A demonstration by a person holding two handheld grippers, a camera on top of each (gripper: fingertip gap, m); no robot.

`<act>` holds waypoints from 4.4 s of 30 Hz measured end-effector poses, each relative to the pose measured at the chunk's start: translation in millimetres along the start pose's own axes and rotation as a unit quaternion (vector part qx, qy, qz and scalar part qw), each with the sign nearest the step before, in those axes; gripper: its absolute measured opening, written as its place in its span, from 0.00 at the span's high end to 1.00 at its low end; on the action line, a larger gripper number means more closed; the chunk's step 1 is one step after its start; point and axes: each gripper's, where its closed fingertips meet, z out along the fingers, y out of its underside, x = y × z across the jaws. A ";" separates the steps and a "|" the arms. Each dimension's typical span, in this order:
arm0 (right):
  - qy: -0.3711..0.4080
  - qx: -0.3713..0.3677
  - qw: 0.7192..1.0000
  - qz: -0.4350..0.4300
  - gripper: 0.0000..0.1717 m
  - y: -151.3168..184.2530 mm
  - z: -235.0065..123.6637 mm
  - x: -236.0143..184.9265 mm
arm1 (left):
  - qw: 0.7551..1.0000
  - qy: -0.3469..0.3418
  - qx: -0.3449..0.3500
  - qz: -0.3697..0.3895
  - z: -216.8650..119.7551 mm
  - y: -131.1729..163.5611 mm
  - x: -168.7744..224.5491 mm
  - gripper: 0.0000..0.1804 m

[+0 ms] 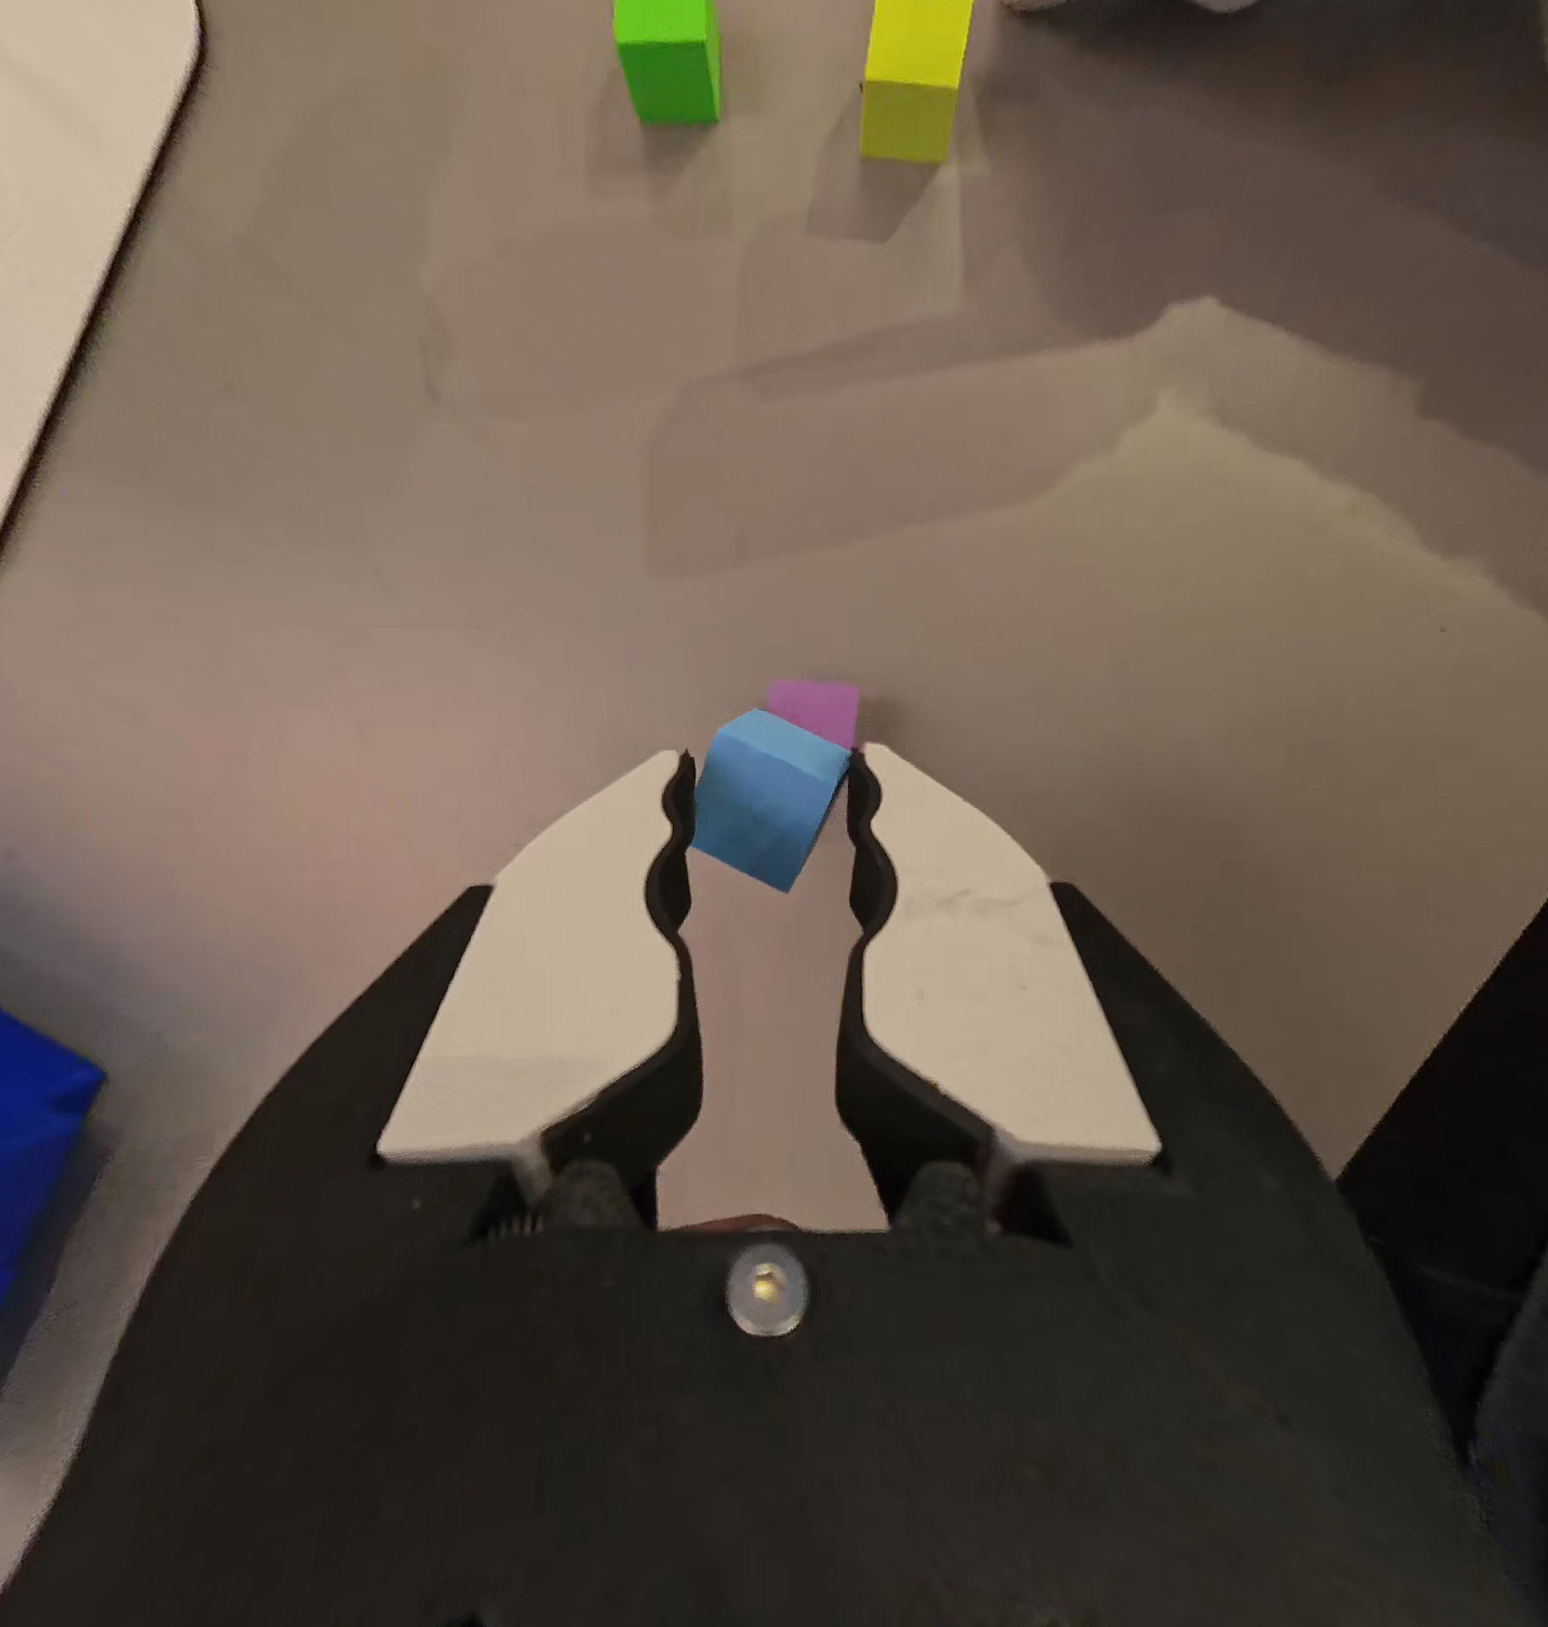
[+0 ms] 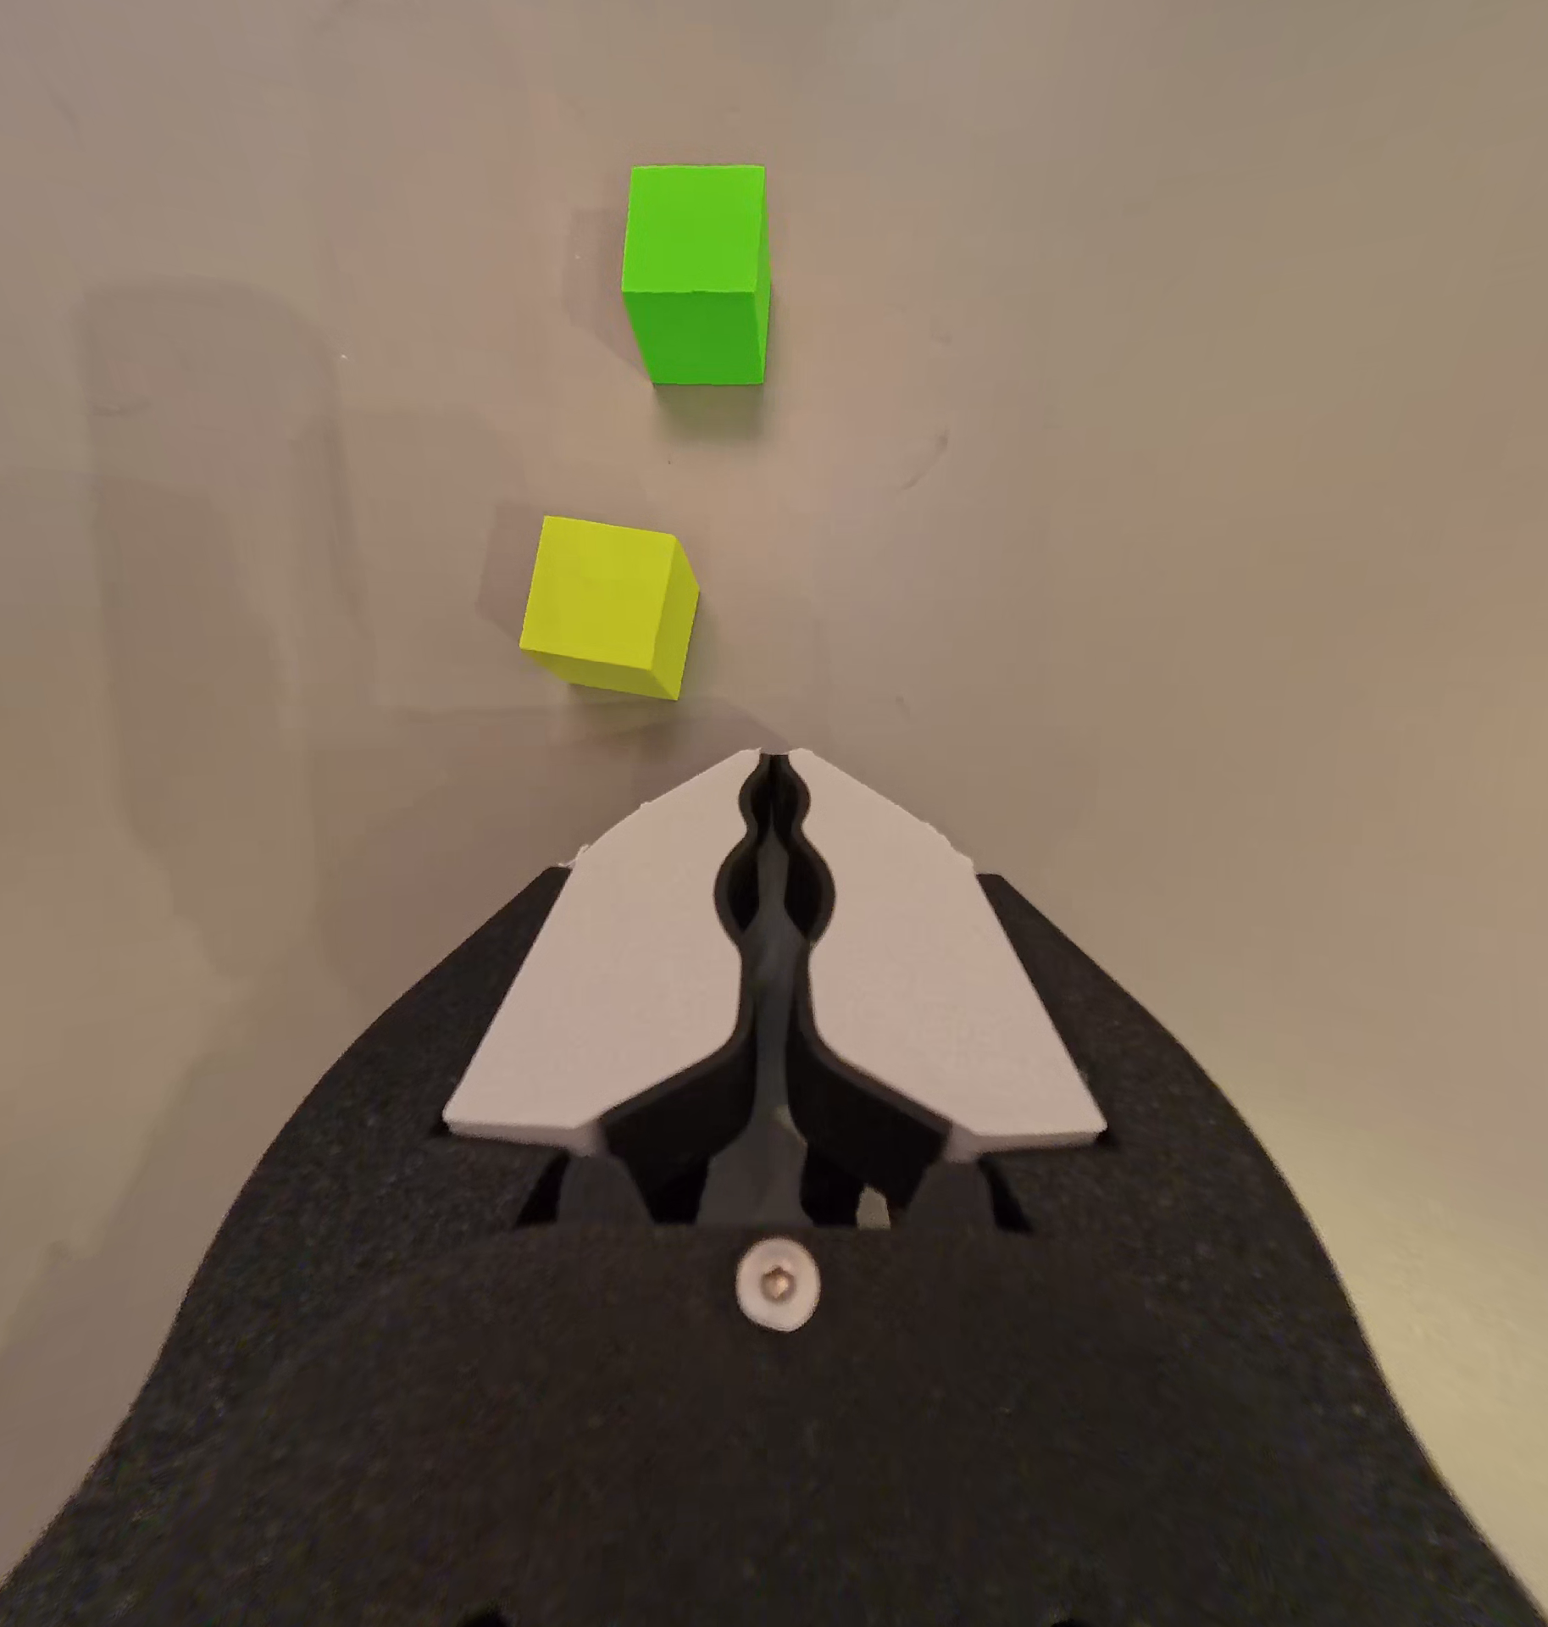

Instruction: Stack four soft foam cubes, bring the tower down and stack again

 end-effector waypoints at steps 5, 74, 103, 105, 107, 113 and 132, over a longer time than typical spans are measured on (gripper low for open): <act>-0.005 0.001 1.000 0.001 1.00 0.2 0.0 -0.7 | 1.000 0.010 -0.028 0.000 20.1 3.3 14.9 0.82; -0.025 0.008 1.000 0.007 1.00 -2.9 2.3 -3.6 | 0.995 -0.030 -0.092 0.018 37.9 16.3 10.4 0.85; -0.028 0.008 1.000 0.008 1.00 -2.9 2.2 -3.9 | 0.995 -0.040 -0.095 -0.001 39.8 14.7 8.5 0.85; -0.028 0.008 1.000 0.008 1.00 -2.9 2.2 -3.9 | 0.995 -0.041 -0.095 -0.001 39.7 14.8 8.5 0.85; -0.028 0.008 1.000 0.008 1.00 -2.9 2.2 -3.9 | 0.995 -0.041 -0.096 -0.001 39.7 14.8 8.5 0.85; -0.028 0.008 1.000 0.008 1.00 -2.9 2.2 -3.9 | 0.994 -0.040 -0.097 0.000 40.4 15.1 9.6 0.84; -0.047 0.050 0.998 -0.010 0.96 -20.7 -10.7 -16.4 | 0.999 0.005 -0.025 -0.029 42.5 43.5 17.7 0.60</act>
